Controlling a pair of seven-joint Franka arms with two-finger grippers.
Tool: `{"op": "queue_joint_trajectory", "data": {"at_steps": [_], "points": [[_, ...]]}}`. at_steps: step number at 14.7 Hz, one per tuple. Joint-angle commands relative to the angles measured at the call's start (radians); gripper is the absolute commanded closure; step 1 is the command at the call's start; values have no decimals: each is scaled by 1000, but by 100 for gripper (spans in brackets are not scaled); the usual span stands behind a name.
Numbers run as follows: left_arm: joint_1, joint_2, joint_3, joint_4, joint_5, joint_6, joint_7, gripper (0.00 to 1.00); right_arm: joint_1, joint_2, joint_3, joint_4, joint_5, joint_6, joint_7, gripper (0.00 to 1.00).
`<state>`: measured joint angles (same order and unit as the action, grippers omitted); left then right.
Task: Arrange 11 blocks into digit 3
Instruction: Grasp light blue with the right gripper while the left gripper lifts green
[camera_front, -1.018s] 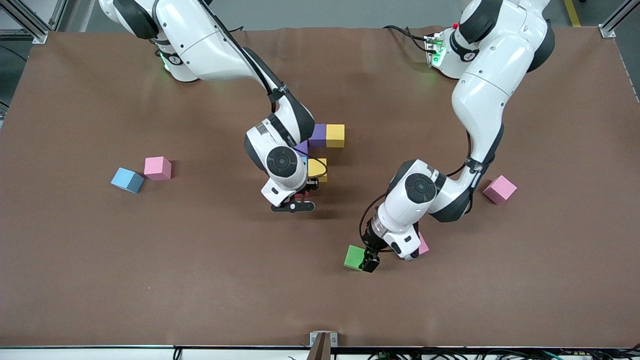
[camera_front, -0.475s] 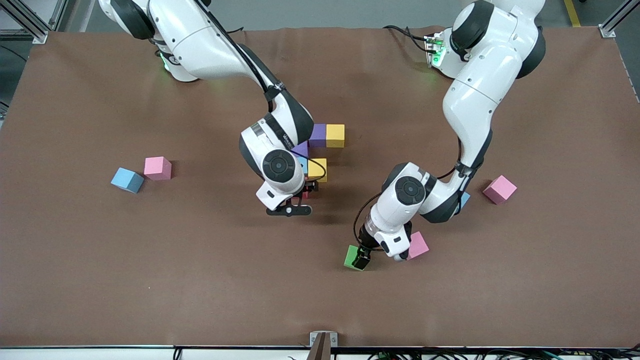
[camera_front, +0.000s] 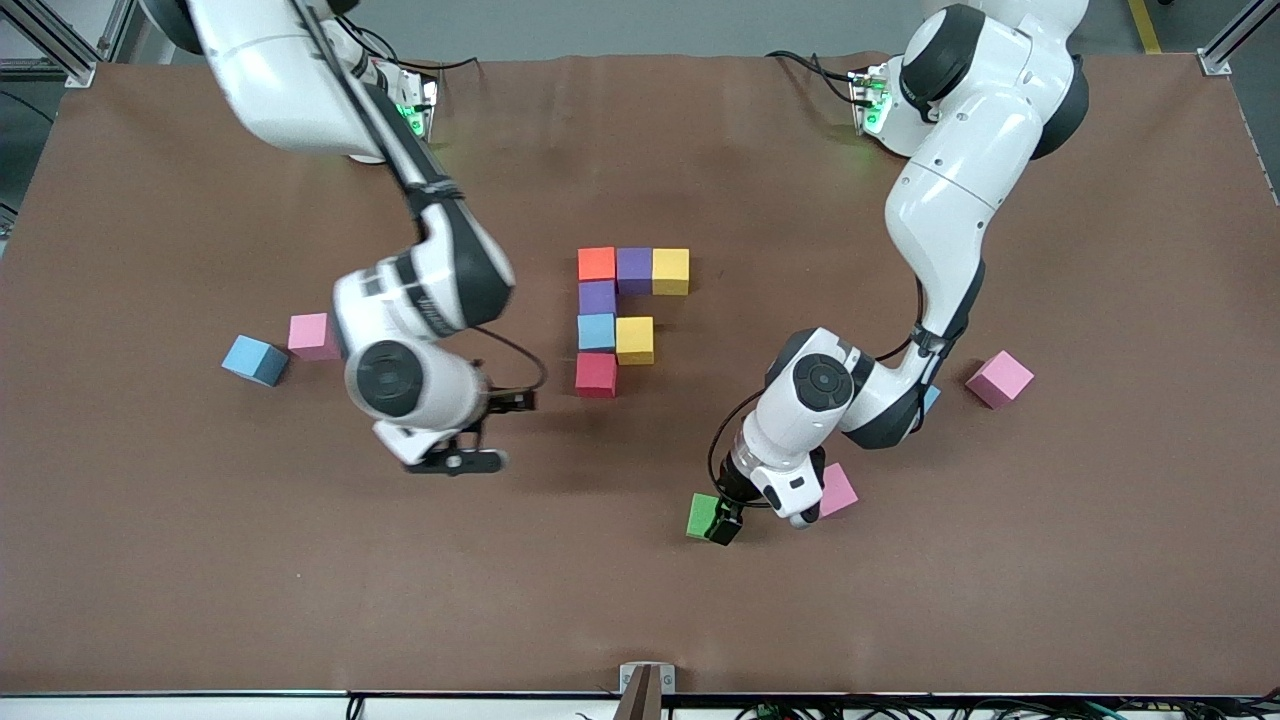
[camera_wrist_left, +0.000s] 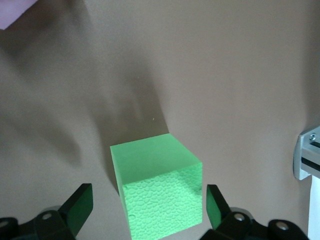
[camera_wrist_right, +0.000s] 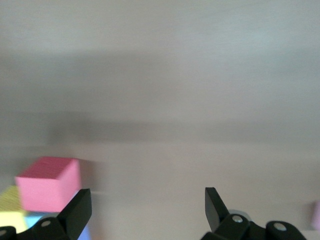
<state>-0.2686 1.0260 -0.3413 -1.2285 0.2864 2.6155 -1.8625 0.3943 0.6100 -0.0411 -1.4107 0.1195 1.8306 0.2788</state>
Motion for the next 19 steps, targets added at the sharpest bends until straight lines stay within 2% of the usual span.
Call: {"op": "queue_joint_trajectory", "data": {"at_steps": [1,6,9,12,13,14,16,17,19], "points": [[-14,34,10,38,-19,33,26,0,-107,-146,21,-225,-40,64,-139,0],[-14,89,8,95,-23,49,22,0,-305,-271,20,-448,-49,150,-409,0],[-12,111,7,115,-29,49,22,0,-415,-351,21,-601,-73,286,-551,0],[-18,109,10,112,-30,49,19,3,-537,-365,20,-633,-73,309,-612,0],[-18,105,8,109,-32,44,20,12,-567,-363,21,-634,-73,312,-612,0],[-18,101,5,107,-32,40,23,27,-590,-363,21,-640,-73,331,-612,0],[-18,97,4,104,-30,38,23,55,-623,-365,21,-698,-73,448,-609,0],[-18,94,4,101,-32,35,22,66,-627,-366,20,-726,-70,511,-598,0],[-18,68,4,90,-30,2,19,82,-637,-366,10,-746,-70,527,-538,0]]}}
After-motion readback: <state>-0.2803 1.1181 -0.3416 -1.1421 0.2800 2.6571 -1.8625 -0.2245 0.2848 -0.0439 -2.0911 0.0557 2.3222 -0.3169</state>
